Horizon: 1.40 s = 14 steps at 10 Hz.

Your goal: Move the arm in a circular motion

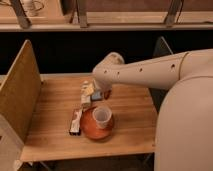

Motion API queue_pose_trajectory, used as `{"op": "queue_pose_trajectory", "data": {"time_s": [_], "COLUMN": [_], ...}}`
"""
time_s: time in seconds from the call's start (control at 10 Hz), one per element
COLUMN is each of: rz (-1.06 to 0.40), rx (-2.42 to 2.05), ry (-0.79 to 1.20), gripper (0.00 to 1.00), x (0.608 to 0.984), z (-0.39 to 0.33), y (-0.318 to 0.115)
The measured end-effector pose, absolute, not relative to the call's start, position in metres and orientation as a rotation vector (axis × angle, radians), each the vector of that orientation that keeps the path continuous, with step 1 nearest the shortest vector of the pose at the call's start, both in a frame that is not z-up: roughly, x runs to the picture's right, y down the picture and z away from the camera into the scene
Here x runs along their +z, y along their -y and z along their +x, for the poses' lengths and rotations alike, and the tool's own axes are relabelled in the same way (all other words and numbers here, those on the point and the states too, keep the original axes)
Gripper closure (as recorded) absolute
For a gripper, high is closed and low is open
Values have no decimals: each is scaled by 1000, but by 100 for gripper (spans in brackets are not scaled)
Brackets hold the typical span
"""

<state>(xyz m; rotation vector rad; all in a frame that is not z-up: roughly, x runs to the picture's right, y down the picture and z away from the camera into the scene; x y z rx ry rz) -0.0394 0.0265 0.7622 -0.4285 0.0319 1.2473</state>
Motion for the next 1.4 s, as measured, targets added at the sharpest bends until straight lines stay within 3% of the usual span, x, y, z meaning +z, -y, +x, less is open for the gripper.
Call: {"op": "queue_pose_trajectory", "data": {"time_s": [0.3,0.5,0.8,1.0,1.2,1.4], "rz": [-496,-447,-291,-233,-216,-289], "rx": [1287,1358,1457,1467,1447,1368], "ry": [-67,-122,-181,-192,-178,-131], "gripper": [20,20,20,20,20,20], "x": [743,733,722,729,745,764], "z": [-21,24,100,113,95,36], "y": [-78,-83,-39,-5,24,25]}}
